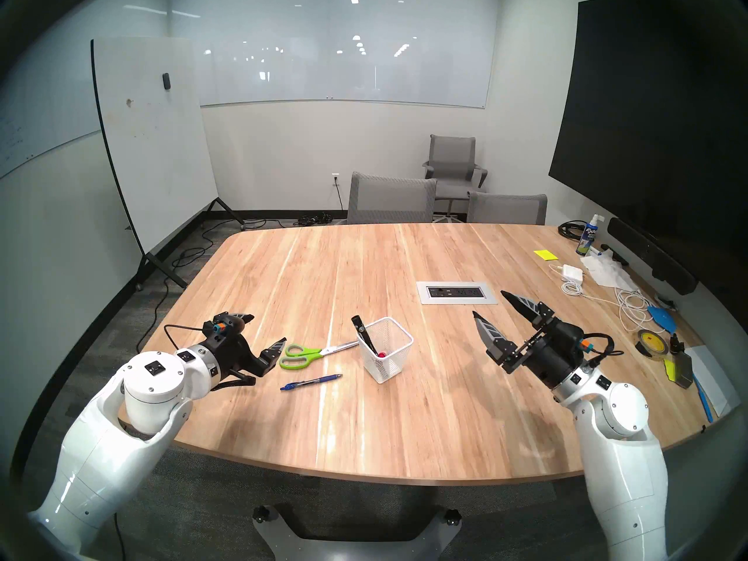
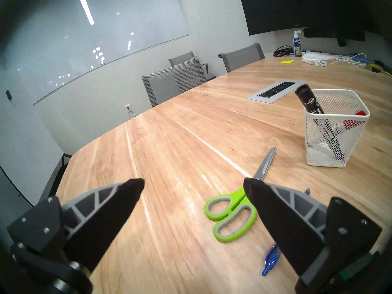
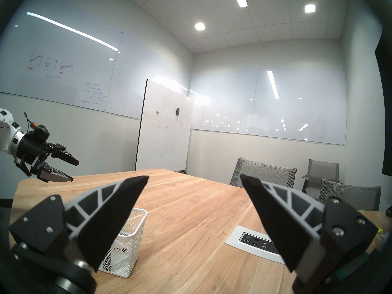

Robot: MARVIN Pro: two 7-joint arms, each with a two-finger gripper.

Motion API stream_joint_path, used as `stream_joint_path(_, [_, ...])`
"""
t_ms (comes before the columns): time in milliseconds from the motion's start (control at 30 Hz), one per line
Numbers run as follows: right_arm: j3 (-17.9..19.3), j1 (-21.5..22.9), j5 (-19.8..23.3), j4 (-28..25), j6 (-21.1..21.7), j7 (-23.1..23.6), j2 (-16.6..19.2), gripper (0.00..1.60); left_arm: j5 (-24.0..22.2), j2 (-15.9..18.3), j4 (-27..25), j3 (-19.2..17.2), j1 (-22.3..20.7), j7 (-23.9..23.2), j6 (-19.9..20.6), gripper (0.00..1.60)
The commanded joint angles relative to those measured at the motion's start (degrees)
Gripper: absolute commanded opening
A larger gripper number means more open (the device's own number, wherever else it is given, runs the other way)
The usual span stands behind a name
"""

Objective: Place the pen, the marker, and the scissors into the pen holder

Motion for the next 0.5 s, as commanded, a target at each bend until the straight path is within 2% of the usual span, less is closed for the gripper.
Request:
stream_joint_path(0, [0.1, 0.4, 0.2, -0.8, -0.2, 0.0, -0.1, 1.60, -0.4, 2.3, 0.3, -0.6, -2.5, -3.1, -1.3, 1.60])
stream_joint_path(100, [0.1, 0.4, 0.2, -0.8, -0.2, 0.0, -0.1, 1.60, -1.2, 3.6, 1.1, -1.0, -2.9, -5.6, -1.7, 1.60])
stream_joint_path(467, [0.1, 0.4, 0.2, -0.8, -0.2, 0.0, -0.1, 1.60, -1.0, 5.7, 3.5, -1.8, -3.3, -9.2, -4.1, 1.60])
